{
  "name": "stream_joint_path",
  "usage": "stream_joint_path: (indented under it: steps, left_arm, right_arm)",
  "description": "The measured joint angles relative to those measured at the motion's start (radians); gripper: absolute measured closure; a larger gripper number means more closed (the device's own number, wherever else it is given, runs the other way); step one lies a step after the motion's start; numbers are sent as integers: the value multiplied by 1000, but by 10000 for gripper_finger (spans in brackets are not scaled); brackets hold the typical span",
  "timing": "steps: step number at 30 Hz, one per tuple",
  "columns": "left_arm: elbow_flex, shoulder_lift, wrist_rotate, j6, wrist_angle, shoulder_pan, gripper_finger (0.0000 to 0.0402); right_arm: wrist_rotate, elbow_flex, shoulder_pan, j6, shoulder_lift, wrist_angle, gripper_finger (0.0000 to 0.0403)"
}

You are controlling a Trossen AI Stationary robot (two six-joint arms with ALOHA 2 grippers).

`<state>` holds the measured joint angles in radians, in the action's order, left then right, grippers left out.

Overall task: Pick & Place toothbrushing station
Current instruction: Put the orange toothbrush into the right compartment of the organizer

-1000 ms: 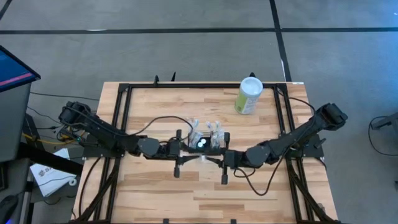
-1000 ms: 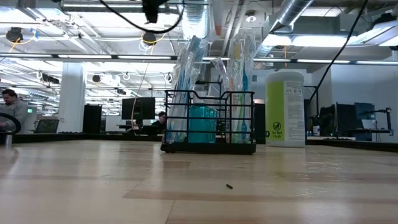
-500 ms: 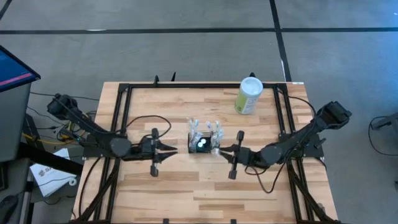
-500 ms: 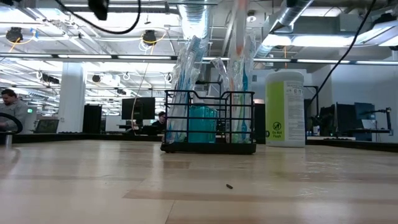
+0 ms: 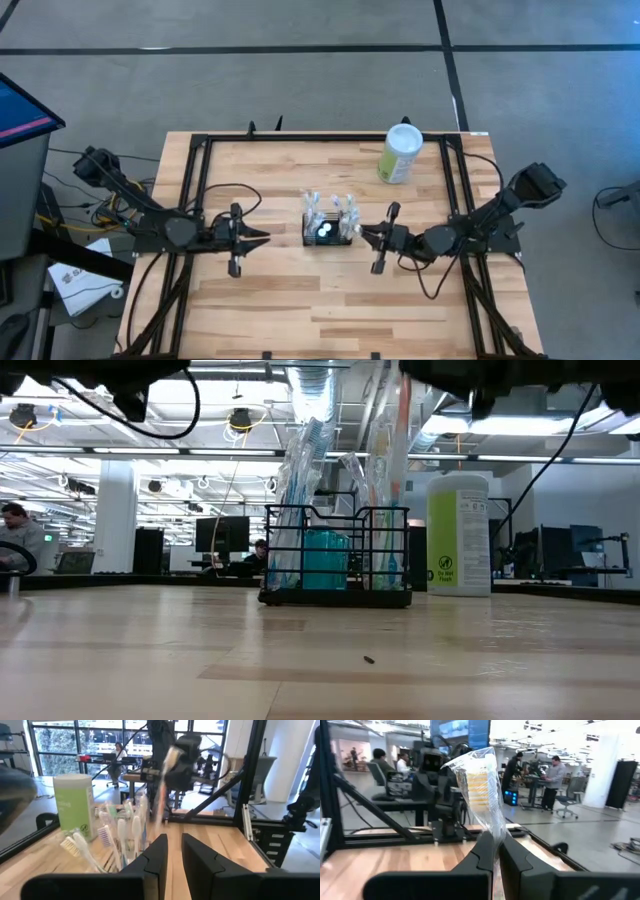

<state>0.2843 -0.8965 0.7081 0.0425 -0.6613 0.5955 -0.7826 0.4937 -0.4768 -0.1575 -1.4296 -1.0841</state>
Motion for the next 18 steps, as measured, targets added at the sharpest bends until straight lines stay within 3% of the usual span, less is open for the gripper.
stream_joint_path:
  steps: [5,10,18]
  left_arm:
    - [-59,47,4,0,1,15,353]
    - [-103,87,7,0,-3,42,353]
    - [-184,150,19,0,-6,92,353]
  right_arm:
    - [1,-59,32,18,0,-78,403]
    - [67,-91,84,80,-2,-85,403]
    - [128,-95,128,156,-208,-259,403]
